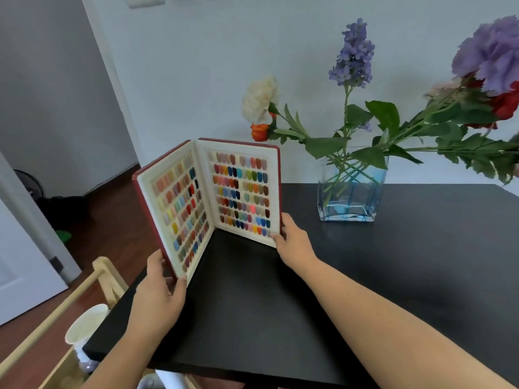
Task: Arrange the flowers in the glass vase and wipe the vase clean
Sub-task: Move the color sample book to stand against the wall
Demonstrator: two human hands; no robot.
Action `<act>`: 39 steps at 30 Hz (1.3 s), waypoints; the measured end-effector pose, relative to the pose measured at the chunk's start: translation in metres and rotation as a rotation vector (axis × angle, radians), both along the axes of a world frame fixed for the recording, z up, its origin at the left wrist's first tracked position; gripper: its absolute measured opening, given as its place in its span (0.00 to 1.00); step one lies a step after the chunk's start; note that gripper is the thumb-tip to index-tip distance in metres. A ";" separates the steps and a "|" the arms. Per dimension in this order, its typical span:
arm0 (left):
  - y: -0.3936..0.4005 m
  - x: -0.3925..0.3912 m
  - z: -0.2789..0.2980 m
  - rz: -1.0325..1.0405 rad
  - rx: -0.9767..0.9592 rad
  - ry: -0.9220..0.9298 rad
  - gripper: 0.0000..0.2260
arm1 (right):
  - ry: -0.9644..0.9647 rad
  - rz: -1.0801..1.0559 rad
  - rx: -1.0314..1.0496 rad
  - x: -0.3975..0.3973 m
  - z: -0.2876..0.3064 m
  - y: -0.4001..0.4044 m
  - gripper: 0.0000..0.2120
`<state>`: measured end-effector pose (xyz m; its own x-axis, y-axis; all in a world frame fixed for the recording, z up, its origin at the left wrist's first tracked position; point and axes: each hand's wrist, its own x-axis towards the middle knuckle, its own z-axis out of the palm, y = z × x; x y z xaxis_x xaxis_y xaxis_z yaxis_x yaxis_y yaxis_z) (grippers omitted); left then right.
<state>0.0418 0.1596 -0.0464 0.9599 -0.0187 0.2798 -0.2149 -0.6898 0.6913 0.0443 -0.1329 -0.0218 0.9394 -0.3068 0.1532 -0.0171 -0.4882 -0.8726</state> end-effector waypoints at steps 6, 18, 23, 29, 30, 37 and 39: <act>-0.003 0.011 0.004 0.045 -0.011 -0.025 0.43 | 0.021 0.008 0.040 0.074 0.000 0.009 0.26; -0.018 0.075 0.008 0.110 -0.002 -0.024 0.47 | 0.007 0.074 0.051 0.201 -0.008 0.015 0.30; -0.033 0.101 0.010 0.097 0.015 -0.066 0.47 | 0.011 0.067 0.027 0.236 -0.009 0.004 0.30; -0.056 0.135 0.013 0.097 0.046 -0.099 0.45 | -0.004 0.051 0.070 0.269 -0.012 -0.013 0.30; -0.061 0.142 0.013 0.099 0.050 -0.094 0.45 | -0.010 0.039 0.075 0.273 -0.012 -0.016 0.30; -0.094 0.187 0.014 0.072 0.071 -0.056 0.42 | -0.082 -0.151 0.237 0.282 -0.024 -0.038 0.16; -0.099 0.194 0.013 0.055 0.074 -0.034 0.40 | -0.111 -0.232 0.279 0.277 -0.027 -0.043 0.12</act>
<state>0.2359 0.0607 -0.0330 0.9498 0.0122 0.3125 -0.1979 -0.7502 0.6309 0.3211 -0.1762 -0.0484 0.8224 -0.5538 0.1304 0.0023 -0.2259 -0.9741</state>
